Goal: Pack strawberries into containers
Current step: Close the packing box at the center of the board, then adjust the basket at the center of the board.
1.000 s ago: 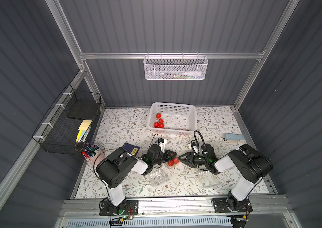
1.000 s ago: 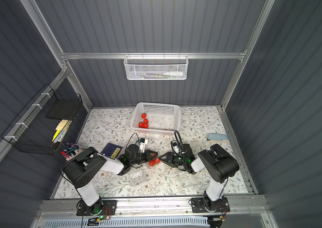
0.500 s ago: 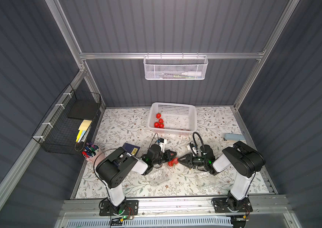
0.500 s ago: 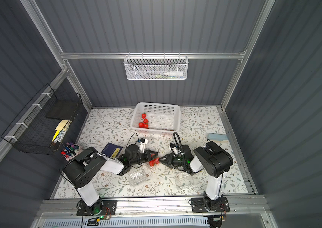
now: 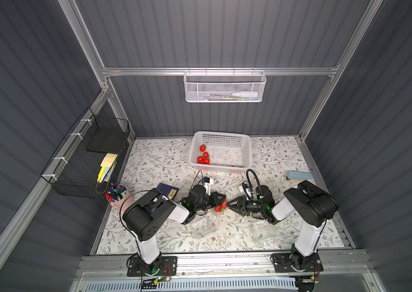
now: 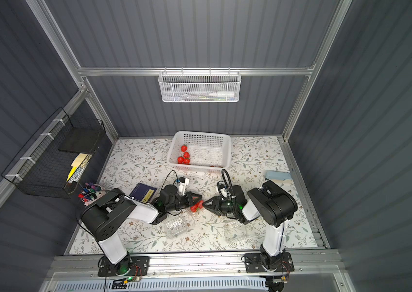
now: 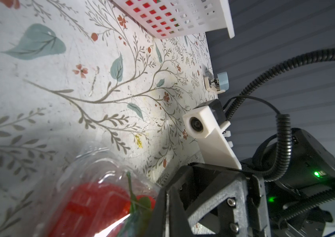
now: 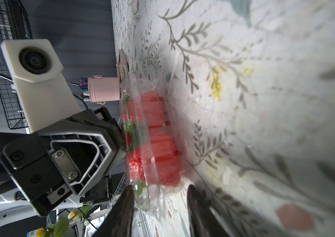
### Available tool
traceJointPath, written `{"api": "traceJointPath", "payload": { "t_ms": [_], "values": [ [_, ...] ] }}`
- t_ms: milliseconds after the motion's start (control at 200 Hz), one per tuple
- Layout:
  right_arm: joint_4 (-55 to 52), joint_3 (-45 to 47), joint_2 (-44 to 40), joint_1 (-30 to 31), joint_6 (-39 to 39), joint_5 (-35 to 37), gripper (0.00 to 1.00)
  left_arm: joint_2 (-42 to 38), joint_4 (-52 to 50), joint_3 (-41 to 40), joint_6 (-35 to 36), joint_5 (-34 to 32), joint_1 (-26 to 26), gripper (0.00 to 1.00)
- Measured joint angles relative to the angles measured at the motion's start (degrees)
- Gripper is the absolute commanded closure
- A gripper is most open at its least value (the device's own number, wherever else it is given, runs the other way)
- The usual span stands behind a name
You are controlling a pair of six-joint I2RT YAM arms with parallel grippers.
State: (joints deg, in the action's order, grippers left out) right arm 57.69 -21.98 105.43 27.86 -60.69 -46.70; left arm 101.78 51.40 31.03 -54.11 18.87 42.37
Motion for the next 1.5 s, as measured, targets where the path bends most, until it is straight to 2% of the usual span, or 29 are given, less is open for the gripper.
{"api": "traceJointPath", "payload": {
  "t_ms": [250, 410, 555, 635, 770, 840, 916, 1006, 1086, 1176, 1246, 1341, 1496],
  "values": [
    [-20.31, -3.17, -14.97, -0.07, 7.78, 2.62, 0.53, -3.45, -15.15, 6.86, 4.2, -3.02, 0.0, 0.9],
    [-34.12, -6.21, -24.0, -0.04, 14.05, 6.21, 0.53, -9.68, -23.89, 12.13, 6.86, -7.08, -0.52, 0.9],
    [-45.42, -7.3, -29.2, 0.07, 19.04, 10.29, 0.53, -15.5, -28.06, 13.6, 8.33, -10.14, -1.9, 0.89],
    [-50.56, -7.8, -30.82, 0.09, 21.31, 12.68, 0.61, -17.64, -30.08, 13.53, 8.57, -11.76, -2.86, 0.89],
    [-58.84, -12.31, -30.62, 0.17, 24.98, 16.72, 0.85, -20.41, -34.27, 12.22, 8.44, -15.21, -4.92, 0.89],
    [-61.72, -15.87, -29.86, -0.04, 26.84, 19.08, 0.88, -22.18, -36.41, 10.69, 8.0, -16.92, -5.7, 0.85],
    [-65.29, -21.86, -27.45, -0.52, 28.96, 21.97, 0.86, -24.04, -39.36, 9.46, 6.73, -19.41, -6.43, 0.76],
    [-68.65, -31.58, -22.64, -1.51, 31.32, 25.83, 0.75, -25.81, -42.16, 8.76, 6.14, -21.94, -7.06, 0.52],
    [-72.13, -44.24, -15.63, -2.82, 33.31, 28.28, 0.64, -26.64, -43.71, 8.7, 4.9, -23.63, -8.28, 0.41],
    [-75.01, -59.19, -6.19, -3.76, 34.97, 31.36, 0.59, -26.27, -44.48, 9.07, 5.27, -25.33, -10.99, 0.29],
    [-77.77, -70.51, 1.7, -4.07, 36.79, 33.9, 0.54, -25.0, -44.68, 10.6, 5.53, -26.4, -13.03, 0.22],
    [-83.58, -85.68, 13.0, -4.09, 39.52, 36.5, 0.54, -21.81, -43.71, 14.8, 6.03, -28.0, -15.85, 0.15],
    [-92.45, -101.88, 26.95, -4.02, 43.23, 38.12, 0.58, -13.7, -38.77, 22.49, 6.49, -27.82, -20.72, 0.16]
  ]
}}
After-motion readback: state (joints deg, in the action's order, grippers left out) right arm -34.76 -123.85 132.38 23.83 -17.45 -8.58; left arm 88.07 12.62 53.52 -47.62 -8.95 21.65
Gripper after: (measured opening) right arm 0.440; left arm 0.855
